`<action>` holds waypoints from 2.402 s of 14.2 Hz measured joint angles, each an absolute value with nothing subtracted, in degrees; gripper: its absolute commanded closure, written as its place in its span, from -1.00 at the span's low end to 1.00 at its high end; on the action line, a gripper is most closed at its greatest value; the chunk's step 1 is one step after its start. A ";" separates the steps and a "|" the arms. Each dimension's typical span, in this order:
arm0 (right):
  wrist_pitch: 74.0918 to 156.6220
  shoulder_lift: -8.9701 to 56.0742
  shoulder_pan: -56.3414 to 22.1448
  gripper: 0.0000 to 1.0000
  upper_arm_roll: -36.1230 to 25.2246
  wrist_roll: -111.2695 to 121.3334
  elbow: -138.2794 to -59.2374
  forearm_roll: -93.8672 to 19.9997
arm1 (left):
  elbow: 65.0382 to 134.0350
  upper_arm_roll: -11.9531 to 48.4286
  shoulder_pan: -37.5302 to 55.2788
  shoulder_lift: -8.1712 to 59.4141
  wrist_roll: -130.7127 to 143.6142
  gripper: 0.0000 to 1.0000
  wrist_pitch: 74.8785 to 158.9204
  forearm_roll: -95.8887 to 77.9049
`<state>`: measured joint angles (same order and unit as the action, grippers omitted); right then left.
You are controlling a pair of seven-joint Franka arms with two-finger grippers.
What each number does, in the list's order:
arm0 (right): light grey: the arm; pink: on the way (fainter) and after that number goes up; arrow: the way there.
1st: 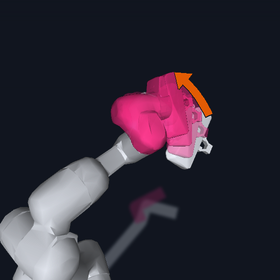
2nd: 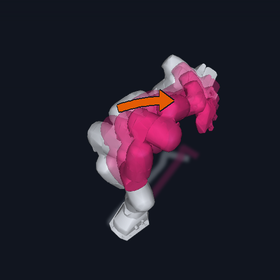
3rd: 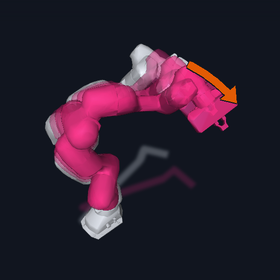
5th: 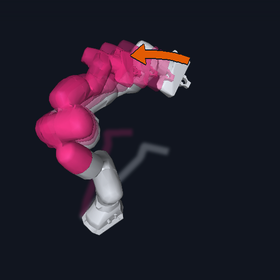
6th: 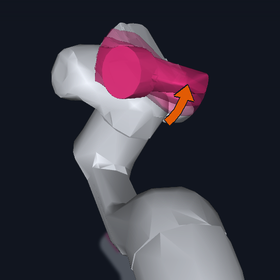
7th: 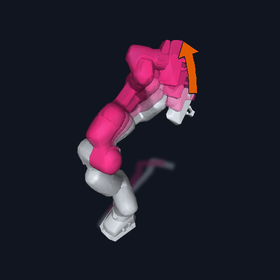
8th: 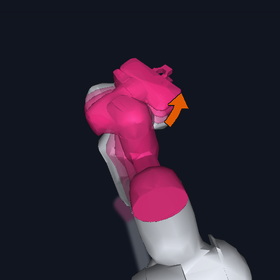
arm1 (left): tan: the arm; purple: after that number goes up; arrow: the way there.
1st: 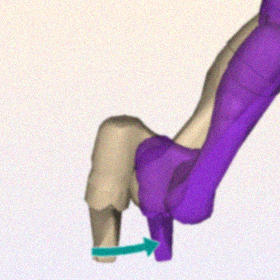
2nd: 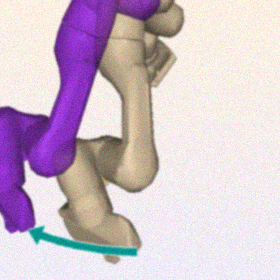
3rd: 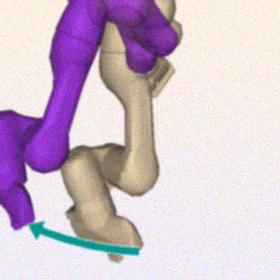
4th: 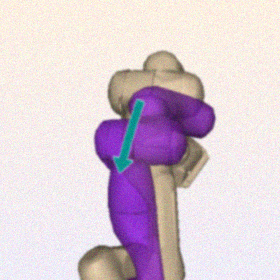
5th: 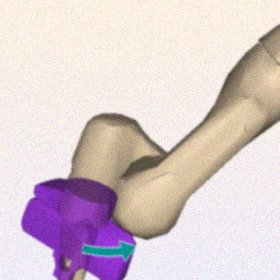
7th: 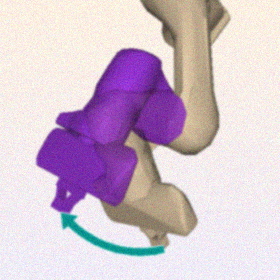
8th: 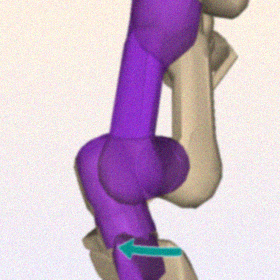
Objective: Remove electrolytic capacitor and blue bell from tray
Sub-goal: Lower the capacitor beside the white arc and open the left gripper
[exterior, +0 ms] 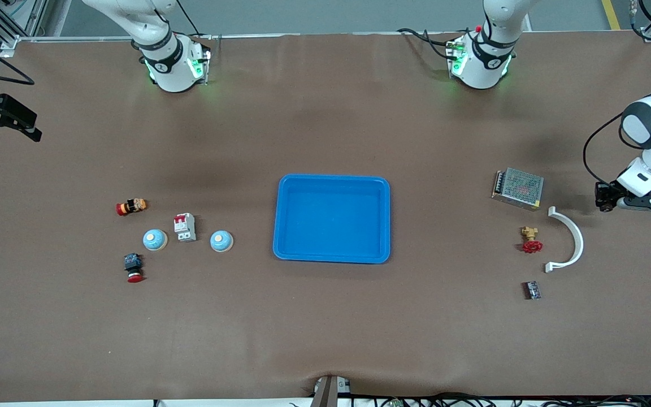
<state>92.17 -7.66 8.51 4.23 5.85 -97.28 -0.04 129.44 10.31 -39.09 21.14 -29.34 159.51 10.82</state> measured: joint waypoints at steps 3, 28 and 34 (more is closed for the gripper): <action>92.17 -7.66 8.51 -1.00 4.23 5.85 -97.22 -0.04 | 129.38 10.30 -39.77 25.74 -30.27 1.00 165.63 10.82; 91.86 -7.66 8.51 -1.00 4.17 5.87 -96.26 -0.04 | 127.94 10.32 -40.76 27.86 -31.49 -1.00 166.77 10.82; 91.86 -7.66 8.51 -1.00 4.17 5.87 -96.26 -0.04 | 127.11 10.32 -41.13 27.63 -31.49 -1.00 166.82 10.82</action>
